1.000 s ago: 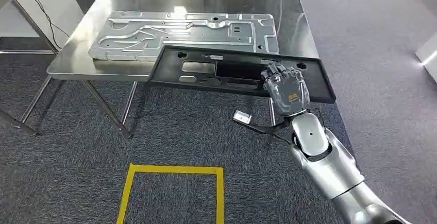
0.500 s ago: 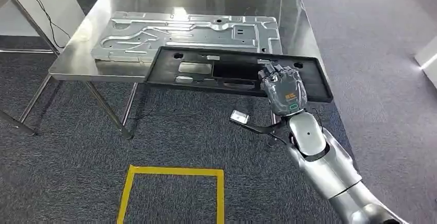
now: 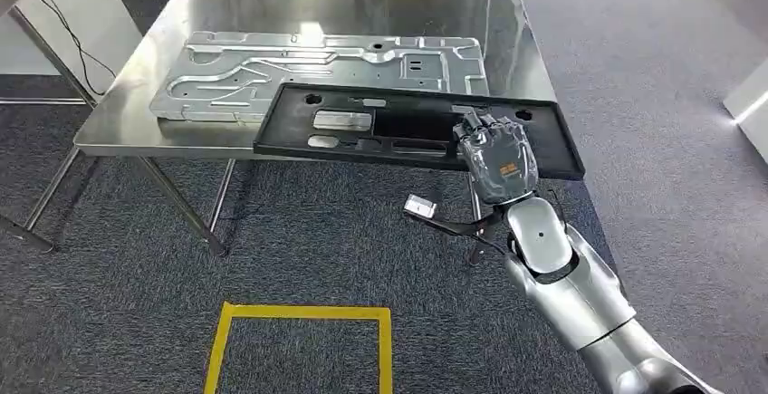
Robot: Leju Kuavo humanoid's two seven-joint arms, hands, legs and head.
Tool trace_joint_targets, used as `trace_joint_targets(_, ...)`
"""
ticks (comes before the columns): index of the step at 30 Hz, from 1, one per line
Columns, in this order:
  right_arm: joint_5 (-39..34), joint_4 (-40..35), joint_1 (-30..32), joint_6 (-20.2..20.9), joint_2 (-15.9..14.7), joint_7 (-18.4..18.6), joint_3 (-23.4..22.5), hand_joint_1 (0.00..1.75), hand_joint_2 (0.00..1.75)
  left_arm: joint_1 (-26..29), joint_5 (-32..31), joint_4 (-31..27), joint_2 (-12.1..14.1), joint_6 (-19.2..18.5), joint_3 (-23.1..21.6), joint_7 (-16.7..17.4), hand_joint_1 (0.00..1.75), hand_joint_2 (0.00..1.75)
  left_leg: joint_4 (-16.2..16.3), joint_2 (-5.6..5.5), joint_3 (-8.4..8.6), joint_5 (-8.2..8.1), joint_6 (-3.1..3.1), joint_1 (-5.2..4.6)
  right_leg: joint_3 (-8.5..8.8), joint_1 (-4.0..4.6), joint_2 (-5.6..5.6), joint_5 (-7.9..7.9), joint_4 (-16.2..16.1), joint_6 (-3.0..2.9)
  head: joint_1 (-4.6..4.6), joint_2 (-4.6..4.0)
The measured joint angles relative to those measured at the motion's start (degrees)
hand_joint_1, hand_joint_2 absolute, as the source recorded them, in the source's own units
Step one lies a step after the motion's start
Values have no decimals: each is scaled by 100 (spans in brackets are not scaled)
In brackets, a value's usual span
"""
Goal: Take the parts from the cabinet and place them on the table.
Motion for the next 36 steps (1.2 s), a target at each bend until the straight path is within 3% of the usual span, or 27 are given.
trace_joint_targets(3, 0, 2, 1, 9, 0, 0, 4, 175, 175, 13, 0, 0, 0, 0, 0, 0, 0, 175, -65, -10, 97, -30, 127, 20, 6, -17, -8, -16, 102, 89, 0, 0)
trace_joint_targets(4, 0, 2, -8, 13, 0, 0, 4, 175, 175, 16, 2, 0, 0, -2, 0, 0, 0, 175, -77, -6, 143, -48, 163, 19, -30, -26, -16, -57, 273, 112, 4, 0)
trace_joint_targets(6, 0, 4, -30, 28, 0, 2, 4, 175, 175, 8, 2, 0, -2, -7, 0, 0, 0, 175, -79, -3, 189, -94, 228, 11, -455, -12, -15, -360, 1001, 137, 4, 0)
trace_joint_targets(7, 0, 4, -17, 33, 2, 0, 9, 175, 175, 6, 2, 0, -4, -7, 0, 0, 0, 175, -79, -2, 219, -130, 246, -1, -762, -15, -17, -528, 1461, 156, 4, 0)
trace_joint_targets(8, 0, 9, -3, 42, 0, 0, 13, 175, 175, 3, 7, 0, -2, -9, 0, 0, 0, 175, -77, -7, 249, -159, 255, -10, -955, -15, -17, -564, 1699, 159, 4, 0)
trace_joint_targets(9, 0, 20, 7, 59, 0, 0, 18, 175, 175, 6, 9, 0, -2, -11, 0, 0, 0, 175, -77, -19, 301, -198, 253, -21, -1055, -12, -17, -465, 1719, 145, 4, 0)
trace_joint_targets(11, 0, 26, 6, 72, 0, 0, 20, 175, 175, 22, 18, 0, -4, -15, 0, 0, 0, 175, -77, -29, 437, -290, 248, -47, -917, 6, -17, 53, 1117, 68, 4, 0)
trace_joint_targets(12, 0, 26, 0, 74, 0, 0, 20, 175, 175, 22, 18, 0, -4, -20, 2, 0, 0, 175, -79, -28, 519, -346, 236, -63, -738, 43, -21, 409, 606, -16, 4, 0)
trace_joint_targets(13, -2, 26, -1, 79, 0, 0, 20, 175, 175, 33, 20, 0, -26, -26, 2, 0, 0, 175, -91, -22, 565, -407, 219, -61, -618, 98, -47, 623, 204, -123, 4, 0)
trace_joint_targets(14, -4, 33, -2, 87, 2, 0, 22, 175, 175, 33, 24, 2, -46, -24, 2, 4, 0, 175, -105, -16, 591, -421, 184, -75, -632, 131, -68, 458, 219, -139, -13, 0)
trace_joint_targets(17, -20, 15, -14, 87, 4, 4, 24, 175, 175, 13, 44, 2, -44, -26, 2, 4, 0, 175, -116, 1, 666, -373, 72, -56, -514, 147, -43, 475, 5, -203, 15, 0)
trace_joint_targets(18, -22, 15, -14, 90, 0, 13, 24, 175, 175, 12, 44, 2, -39, -26, 2, 4, 0, 175, -81, -1, 684, -388, 52, -88, -408, 74, -19, 476, -47, -215, 11, 0)
trace_joint_targets(19, -22, 13, -12, 94, -2, 17, 24, 175, 175, 13, 50, 2, -33, -26, 2, 4, 0, 175, 136, -5, 602, -387, 36, -64, -315, 58, -33, 466, -109, -225, 19, -2)
trace_joint_targets(21, -22, 4, -32, 96, 9, 15, 24, 175, 175, -4, 50, 2, -37, -35, 2, 4, 0, 175, 867, -9, 145, -504, -16, -33, -229, 37, -33, 393, -127, -270, 0, 0)
trace_joint_targets(23, -24, 4, -1, 98, 13, 15, 24, 175, 175, 3, 50, 2, -33, -33, 4, 4, 0, 175, 1474, -7, -338, -957, -93, 18, -129, 30, -29, 292, -126, -256, 0, -2)
trace_joint_targets(24, -31, 4, 20, 101, 11, 15, 24, 175, 175, 21, 52, 2, -31, -33, 4, 4, 0, 175, 1539, -4, -473, -1041, -112, 38, -59, 20, -24, 234, -124, -236, -2, 0)
trace_joint_targets(25, -33, 4, 37, 101, 13, 15, 24, 175, 175, 38, 59, 2, -28, -31, 4, 4, 0, 175, 1379, -3, -491, -962, -145, 61, 22, 4, -17, 168, -119, -209, -4, 0)
trace_joint_targets(26, -33, 2, 43, 101, 13, 15, 26, 175, 175, 51, 61, 2, -26, -31, 4, 4, 0, 175, 1013, -1, -418, -722, -188, 82, 109, -17, -11, 98, -107, -177, -2, 0)
trace_joint_targets(28, -33, 4, 46, 103, 13, 15, 26, 175, 175, 71, 61, 2, -26, -31, 7, 4, 0, 175, 95, 5, -184, 61, -246, 131, 250, -49, -17, -56, -76, -99, -2, 0)
trace_joint_targets(29, -35, 11, 55, 107, 13, 15, 26, 175, 175, 86, 61, 7, -35, -39, 9, 4, 0, 175, 25, 58, -220, 233, -210, 107, 320, -41, -12, -116, -30, -52, -2, -2)
trace_joint_targets(30, -37, 4, 45, 109, 15, 20, 26, 175, 175, 61, 61, 7, -33, -44, 9, 4, 0, 175, -9, 69, -184, 118, -107, 72, 296, -29, -6, -149, -54, 0, -2, 0)
trace_joint_targets(31, -37, 0, 50, 118, 17, 18, 26, 175, 175, 53, 61, 6, -28, -46, 9, 2, 0, 175, 2, 60, -159, 174, -42, 62, 308, -16, -9, -182, -91, 50, 0, 0)
trace_joint_targets(33, -40, -13, 57, 118, 17, 17, 26, 175, 175, 63, 63, 7, -28, -46, 11, 2, 0, 175, -16, 43, -99, 132, 57, 71, 375, -33, -16, -167, -41, 100, 0, 0)
trace_joint_targets(35, -44, -31, 53, 122, 17, 17, 26, 175, 175, 62, 66, 4, -28, -50, 11, 0, 0, 175, -50, 34, 16, 89, 123, 86, 115, -57, -27, -134, 464, 123, 7, 0)
trace_joint_targets(36, -48, -35, 51, 122, 17, 17, 26, 175, 175, 62, 66, 7, -28, -52, 11, 0, 0, 175, -51, 34, 54, 43, 151, 82, -191, -55, -28, -219, 930, 139, 7, 0)
